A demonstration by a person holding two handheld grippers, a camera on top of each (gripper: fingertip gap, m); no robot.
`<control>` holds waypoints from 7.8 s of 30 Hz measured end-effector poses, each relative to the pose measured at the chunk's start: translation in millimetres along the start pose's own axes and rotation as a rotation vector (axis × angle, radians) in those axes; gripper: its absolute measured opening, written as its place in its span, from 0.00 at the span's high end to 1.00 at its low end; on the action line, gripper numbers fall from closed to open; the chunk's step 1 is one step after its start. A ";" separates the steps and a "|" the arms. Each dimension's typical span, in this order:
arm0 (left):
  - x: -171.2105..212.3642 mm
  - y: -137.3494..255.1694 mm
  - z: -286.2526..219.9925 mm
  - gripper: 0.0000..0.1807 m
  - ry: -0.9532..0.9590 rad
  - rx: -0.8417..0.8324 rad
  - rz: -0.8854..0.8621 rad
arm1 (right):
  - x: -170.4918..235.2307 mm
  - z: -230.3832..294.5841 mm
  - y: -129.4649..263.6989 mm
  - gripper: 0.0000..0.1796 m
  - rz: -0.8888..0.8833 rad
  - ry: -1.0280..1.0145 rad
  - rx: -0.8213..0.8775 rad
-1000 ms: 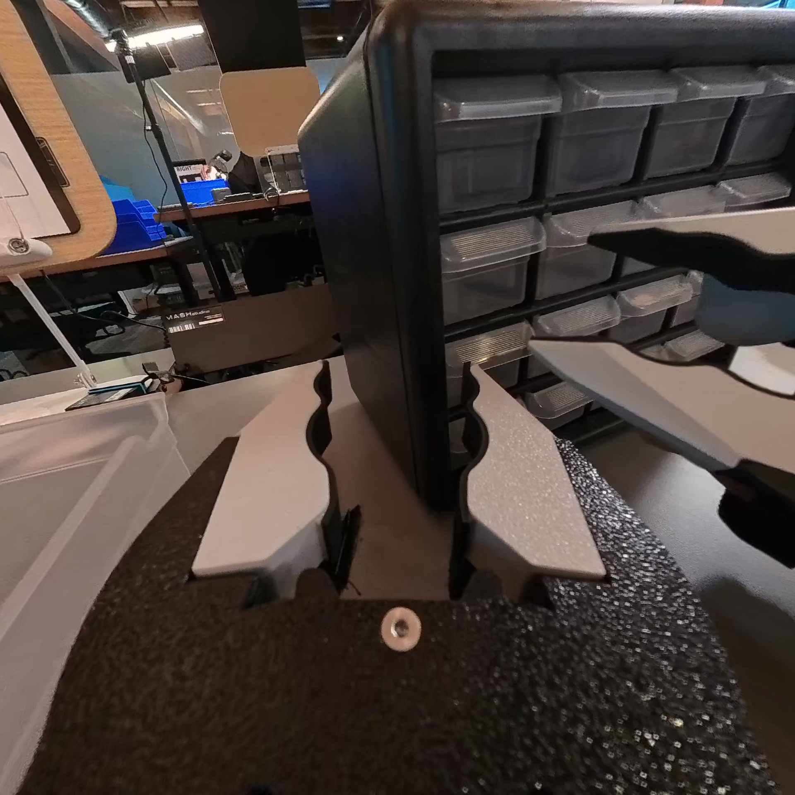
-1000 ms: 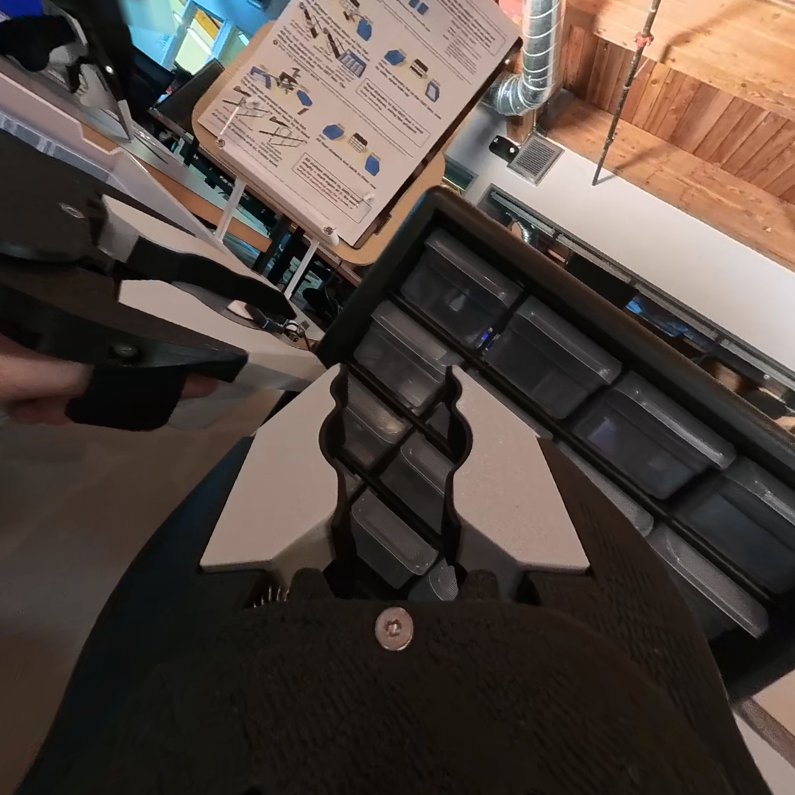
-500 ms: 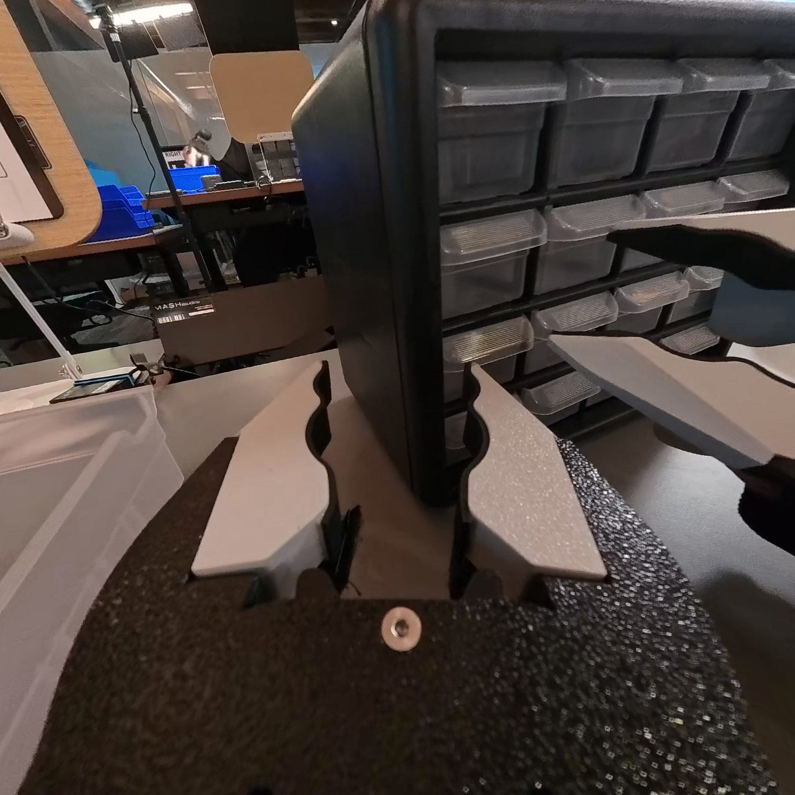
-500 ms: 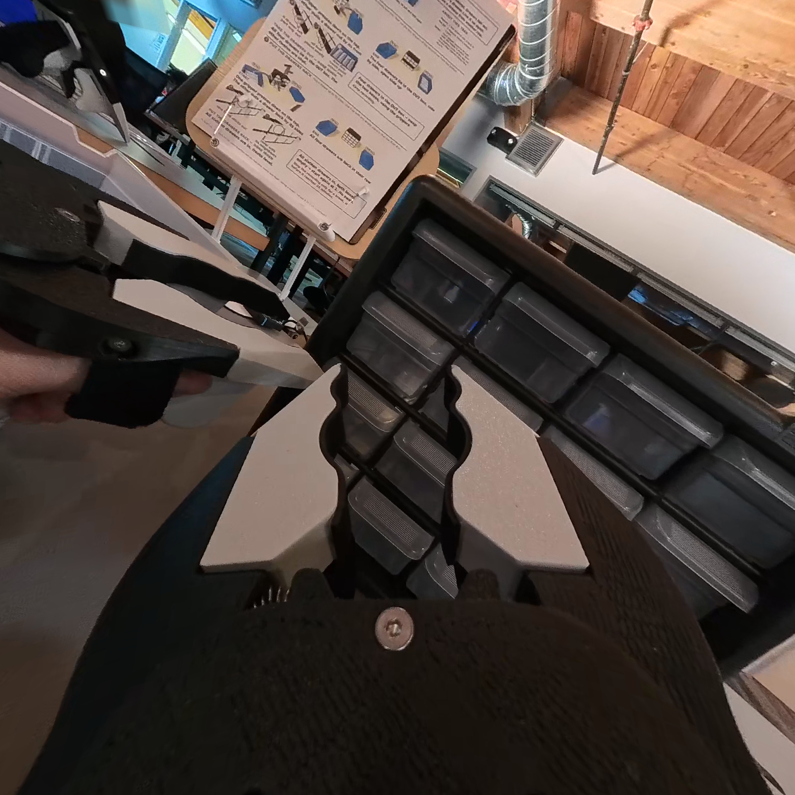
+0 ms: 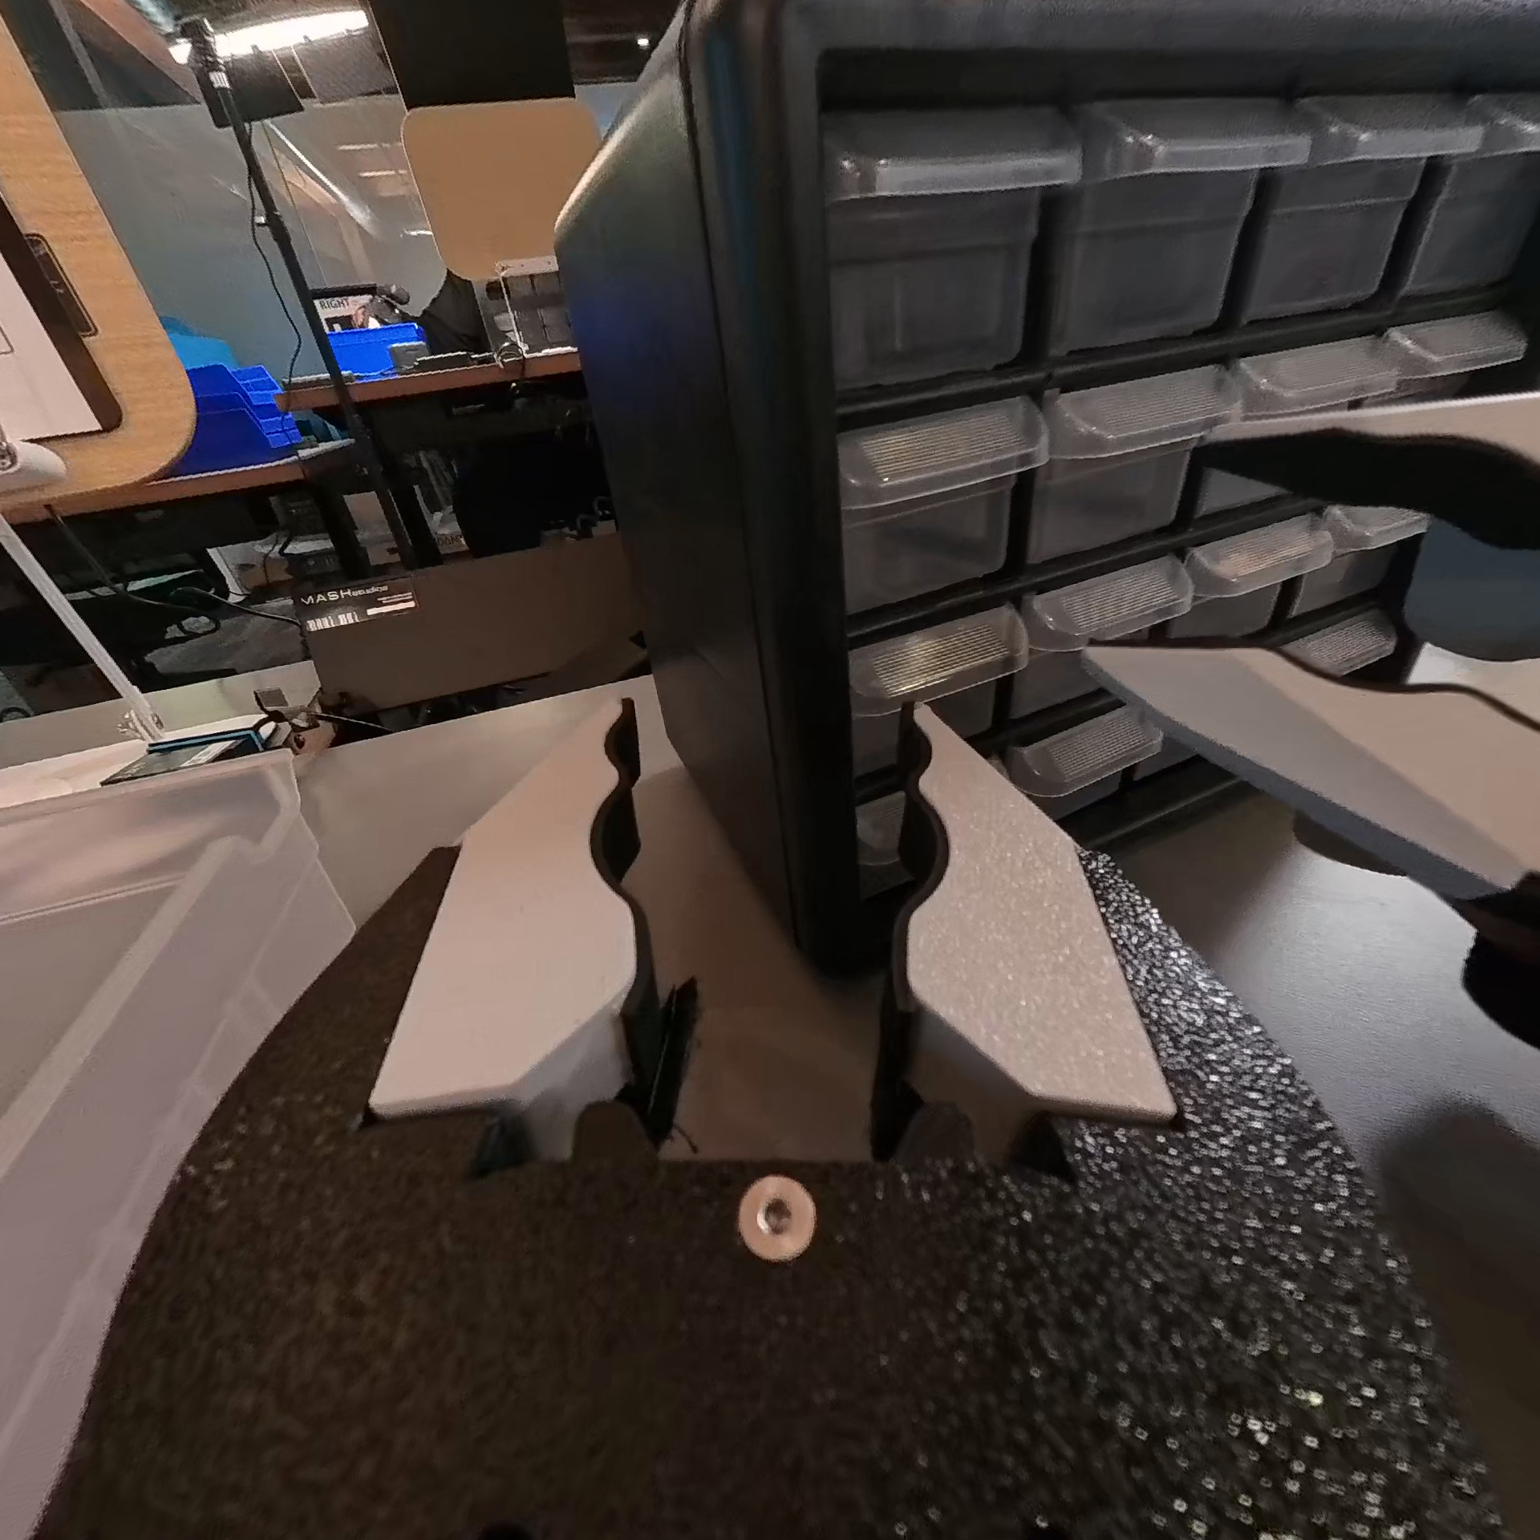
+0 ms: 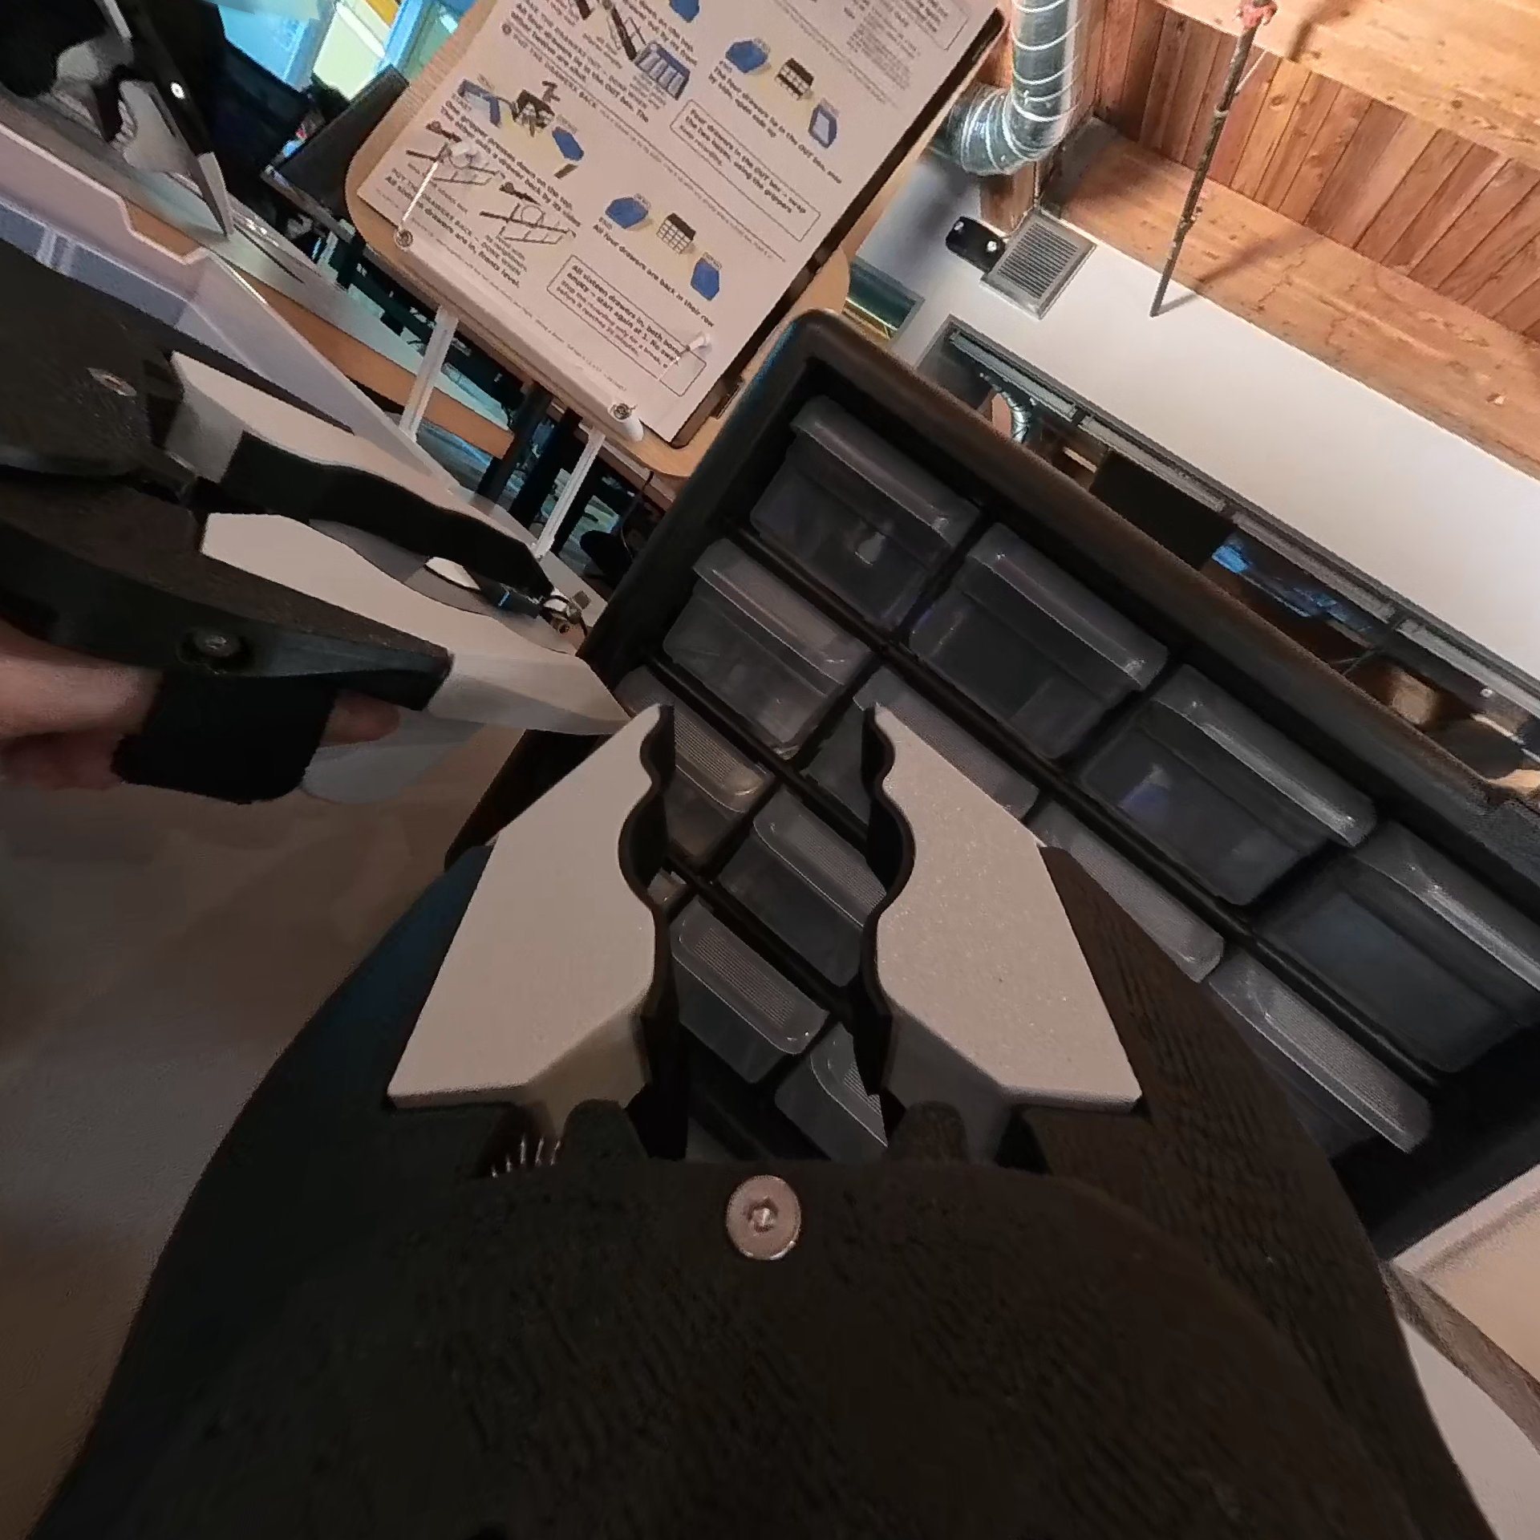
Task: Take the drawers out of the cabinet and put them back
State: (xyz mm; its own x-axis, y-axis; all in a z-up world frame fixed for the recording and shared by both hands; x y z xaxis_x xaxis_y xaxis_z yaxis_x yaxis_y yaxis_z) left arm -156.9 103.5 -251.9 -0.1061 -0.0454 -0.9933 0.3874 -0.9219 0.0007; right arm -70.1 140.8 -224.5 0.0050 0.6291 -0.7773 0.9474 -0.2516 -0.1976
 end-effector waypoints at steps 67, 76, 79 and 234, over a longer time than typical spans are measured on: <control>-24.1 9.4 9.2 0.84 0.060 0.021 -0.136 | 9.6 37.7 -7.8 0.95 0.203 0.776 0.025; -24.7 9.4 9.2 0.82 0.054 0.013 -0.144 | -4.9 46.8 18.6 0.95 0.189 0.798 0.013; -24.7 9.4 8.9 0.82 0.058 0.017 -0.144 | -6.9 48.9 24.2 0.95 0.184 0.801 0.008; -131.9 -19.6 -10.5 0.71 -0.346 0.517 -0.073 | 43.8 -10.3 7.9 0.79 0.240 0.472 -0.082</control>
State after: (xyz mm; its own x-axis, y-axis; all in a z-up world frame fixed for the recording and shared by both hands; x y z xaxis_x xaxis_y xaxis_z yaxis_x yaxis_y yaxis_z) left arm -140.8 131.6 -122.1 -0.4392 -0.0173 -0.8982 -0.1164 -0.9903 0.0760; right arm -59.1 173.9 -253.9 0.3498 0.8280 -0.4382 0.9238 -0.3825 0.0148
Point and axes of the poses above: each gripper's, where its closed fingertips meet, y back along the fingers, x out of its underside, z = x × y across the jaws, the point moved 3 cm from there along y, back along the fingers
